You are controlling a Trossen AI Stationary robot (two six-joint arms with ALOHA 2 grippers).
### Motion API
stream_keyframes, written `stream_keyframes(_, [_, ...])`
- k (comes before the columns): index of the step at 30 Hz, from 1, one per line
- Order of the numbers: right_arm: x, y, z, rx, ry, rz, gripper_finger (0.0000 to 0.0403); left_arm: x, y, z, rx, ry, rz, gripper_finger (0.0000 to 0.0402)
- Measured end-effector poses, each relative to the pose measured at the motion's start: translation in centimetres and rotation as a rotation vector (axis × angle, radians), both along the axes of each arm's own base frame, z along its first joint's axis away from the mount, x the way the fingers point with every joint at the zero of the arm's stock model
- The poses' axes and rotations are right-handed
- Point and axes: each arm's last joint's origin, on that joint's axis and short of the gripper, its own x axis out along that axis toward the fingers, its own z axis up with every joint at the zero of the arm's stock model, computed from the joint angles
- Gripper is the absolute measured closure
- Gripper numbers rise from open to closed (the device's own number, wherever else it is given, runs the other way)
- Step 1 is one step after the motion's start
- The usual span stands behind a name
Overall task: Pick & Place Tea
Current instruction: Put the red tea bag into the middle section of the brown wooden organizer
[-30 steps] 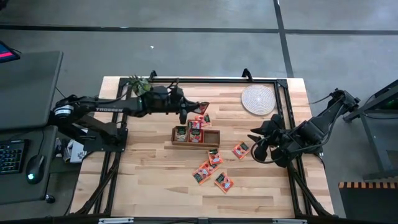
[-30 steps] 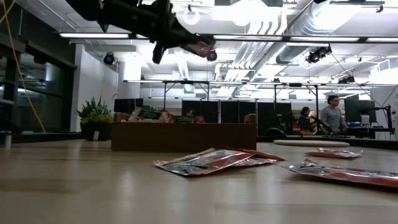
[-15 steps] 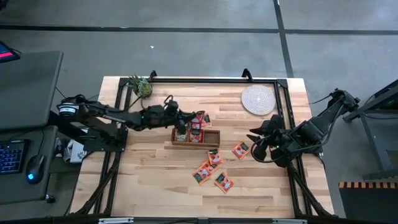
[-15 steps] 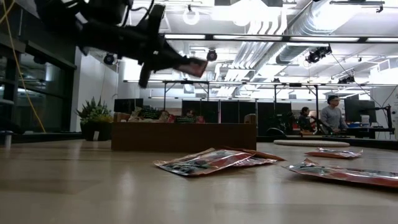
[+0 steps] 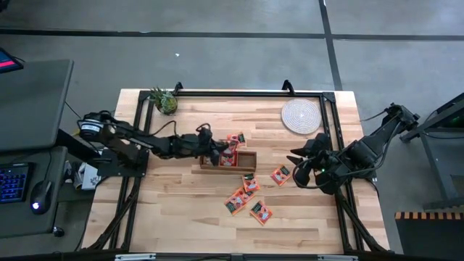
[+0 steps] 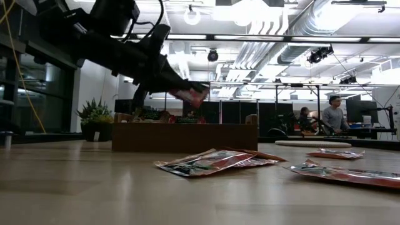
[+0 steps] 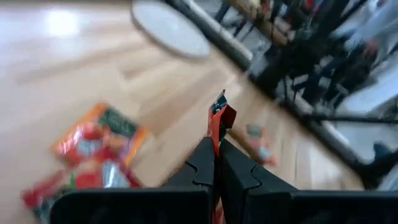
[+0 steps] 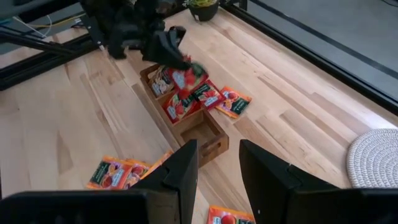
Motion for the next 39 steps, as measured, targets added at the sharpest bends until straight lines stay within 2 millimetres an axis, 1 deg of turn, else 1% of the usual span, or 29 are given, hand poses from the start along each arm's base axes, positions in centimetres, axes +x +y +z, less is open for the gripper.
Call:
stream_keyframes(3, [0.0, 0.0, 0.0, 0.002, -0.003, 0.0, 0.0289, 0.4, -0.1, -0.2, -0.006, -0.027, -0.007, 0.0401])
stream_keyframes(14, [0.1, 0.0, 0.0, 0.006, -0.008, 0.0, 0.0289, 0.2, -0.1, -0.8, -0.034, 0.032, -0.01, 0.0401])
stream_keyframes(19, [0.1, 0.0, 0.1, 0.005, -0.01, -0.001, 0.0289, 0.2, -0.9, -1.0, -0.044, 0.042, -0.032, 0.0401])
stream_keyframes(22, [0.1, 0.0, 0.1, 0.003, -0.011, -0.002, 0.0289, 0.3, -0.9, -1.7, -0.035, 0.071, -0.008, 0.0401])
stream_keyframes(26, [0.1, 0.0, 0.1, -0.002, -0.012, -0.002, 0.0289, 0.5, -1.0, -2.1, -0.071, 0.068, -0.016, 0.0401])
stream_keyframes(29, [0.1, 0.0, 0.1, -0.003, -0.011, -0.001, 0.0289, 0.6, -1.0, -2.8, -0.073, 0.096, -0.014, 0.0401])
stream_keyframes(36, [0.1, 0.0, 0.1, -0.002, -0.009, 0.001, 0.0289, 0.6, -1.0, -2.7, -0.064, 0.095, -0.019, 0.0401])
stream_keyframes(39, [0.1, 0.0, 0.1, -0.002, -0.009, 0.002, 0.0289, 0.6, -1.1, -2.7, -0.045, 0.104, -0.067, 0.0401])
